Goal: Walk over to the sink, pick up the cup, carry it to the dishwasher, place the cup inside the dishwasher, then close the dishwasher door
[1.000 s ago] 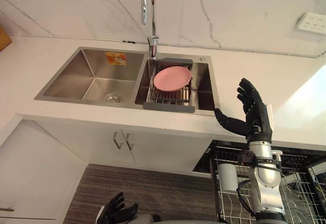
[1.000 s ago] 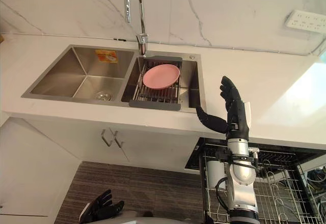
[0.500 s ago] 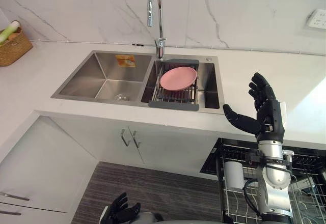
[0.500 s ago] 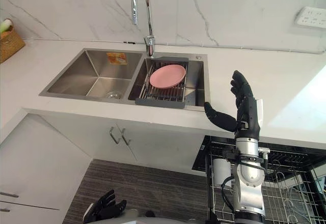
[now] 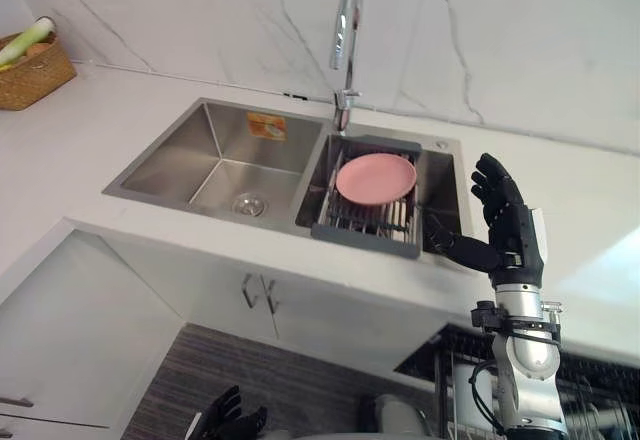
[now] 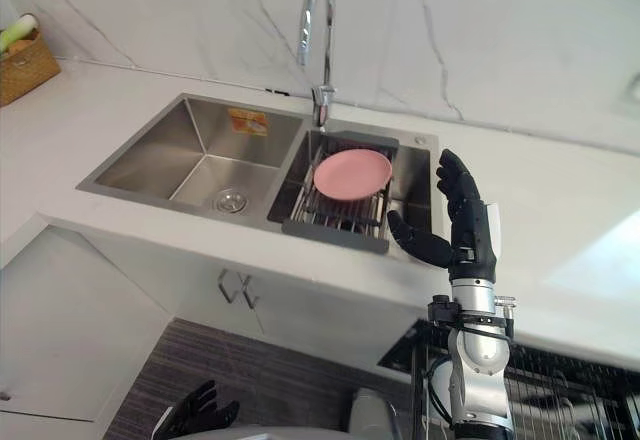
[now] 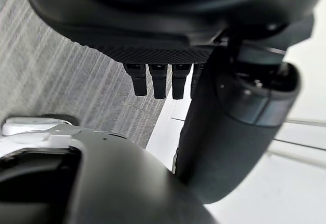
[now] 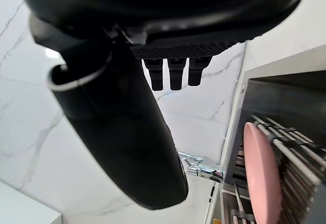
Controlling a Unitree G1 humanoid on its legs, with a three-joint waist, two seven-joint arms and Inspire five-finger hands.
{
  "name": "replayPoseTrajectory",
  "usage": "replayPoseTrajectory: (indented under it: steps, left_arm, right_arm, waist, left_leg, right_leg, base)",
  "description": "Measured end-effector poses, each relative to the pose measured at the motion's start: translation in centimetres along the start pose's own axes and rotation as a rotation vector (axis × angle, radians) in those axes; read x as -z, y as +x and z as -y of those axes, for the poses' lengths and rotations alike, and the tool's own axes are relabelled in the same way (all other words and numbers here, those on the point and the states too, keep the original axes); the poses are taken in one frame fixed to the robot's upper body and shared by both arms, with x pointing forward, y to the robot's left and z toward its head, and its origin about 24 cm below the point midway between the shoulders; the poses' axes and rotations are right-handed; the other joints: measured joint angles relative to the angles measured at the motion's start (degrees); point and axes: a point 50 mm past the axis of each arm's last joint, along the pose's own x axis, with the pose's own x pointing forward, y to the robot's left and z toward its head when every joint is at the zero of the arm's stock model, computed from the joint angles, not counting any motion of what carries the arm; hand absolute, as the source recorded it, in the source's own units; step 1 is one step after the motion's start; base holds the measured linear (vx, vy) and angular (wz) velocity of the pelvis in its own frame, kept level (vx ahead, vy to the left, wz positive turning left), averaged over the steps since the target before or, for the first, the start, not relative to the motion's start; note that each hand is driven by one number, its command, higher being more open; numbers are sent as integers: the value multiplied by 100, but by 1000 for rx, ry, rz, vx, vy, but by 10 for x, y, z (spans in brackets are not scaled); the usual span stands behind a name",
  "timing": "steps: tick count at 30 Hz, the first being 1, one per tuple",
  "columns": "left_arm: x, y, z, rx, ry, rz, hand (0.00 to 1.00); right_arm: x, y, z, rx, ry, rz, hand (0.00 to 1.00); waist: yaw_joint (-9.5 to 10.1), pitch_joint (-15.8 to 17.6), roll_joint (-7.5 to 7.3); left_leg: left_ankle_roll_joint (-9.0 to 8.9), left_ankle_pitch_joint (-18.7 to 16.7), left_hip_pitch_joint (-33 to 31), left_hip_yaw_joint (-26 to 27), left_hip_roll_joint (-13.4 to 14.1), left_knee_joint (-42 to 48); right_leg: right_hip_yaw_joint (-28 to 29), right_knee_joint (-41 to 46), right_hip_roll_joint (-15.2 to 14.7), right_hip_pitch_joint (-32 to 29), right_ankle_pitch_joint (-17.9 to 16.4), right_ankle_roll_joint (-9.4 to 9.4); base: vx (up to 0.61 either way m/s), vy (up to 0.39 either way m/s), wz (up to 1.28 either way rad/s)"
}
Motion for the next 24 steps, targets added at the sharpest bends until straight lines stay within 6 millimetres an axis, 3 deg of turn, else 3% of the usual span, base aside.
replayPoseTrajectory:
  steps: [3,4,6,9,10,12,13,15,18,24]
  left_arm:
    - [-4,2,13,16,-46,33,90]
    - [-4,2,16,12,-74,41,90]
    - [-6,1,14,10,-68,51,90]
    - [-8,2,15,20,-46,72,90]
    - [-9,2,17,22,-46,78,90]
    - [-8,2,18,23,-53,72,90]
    - [-10,2,14,19,-38,75,90]
    - [-12,4,11,16,-25,67,90]
    - [-12,5,12,18,-27,58,90]
    - [-8,4,8,24,13,24,90]
  right_arm:
    - [-8,2,0,20,-5,32,90]
    - [-17,4,-3,15,0,62,90]
    - [-26,6,-8,14,9,104,90]
    - [-33,12,-9,15,-3,141,90]
    - [-34,15,-10,7,-22,146,90]
    - [-28,15,-10,5,-40,103,90]
    - [-24,13,-12,3,-54,75,90]
    - [-24,12,-12,-2,-75,68,90]
    - [-20,10,-12,-22,-124,46,90]
    - [1,3,-10,-138,-307,-64,90]
  waist:
    - [45,-97,285]
    - [76,-90,354]
    - [187,-58,245]
    - [272,-73,219]
    - [285,-73,245]
    - [307,-115,282]
    - [234,-167,167]
    - [177,-195,88]
    - [137,-197,86]
    - [85,-201,76]
  left_leg:
    - [-215,48,-458,372,519,1195]
    - [-228,295,-767,564,732,1947]
    - [-149,192,-884,852,899,2116]
    - [-134,130,-1108,761,815,1246]
    - [-257,438,-1218,622,776,430]
    - [-400,1288,-1128,681,777,-213]
    - [-335,1330,-1006,765,638,-439]
    - [-266,1375,-910,901,469,-664]
    - [-213,1408,-771,946,354,-868]
    - [-254,1474,-487,1033,403,-1225]
  right_leg:
    - [-484,-493,257,511,-94,-49]
    - [-529,-818,359,773,-74,-82]
    - [-444,-1401,359,1424,-36,-68]
    - [-236,-1745,247,1687,27,34]
    - [-81,-1774,230,1660,55,88]
    - [231,-1814,272,1682,40,270]
    - [336,-1908,163,1678,46,292]
    - [425,-2118,27,1704,117,406]
    - [461,-2305,-61,1828,166,474]
    - [561,-2355,34,1898,173,480]
  base:
    - [471,-166,60]
    - [420,-119,14]
    - [423,-81,-6]
    - [266,35,-38]
    - [231,142,-53]
    - [232,179,-66]
    - [221,173,-49]
    - [181,172,-20]
    - [94,93,-4]
    - [23,-13,-10]
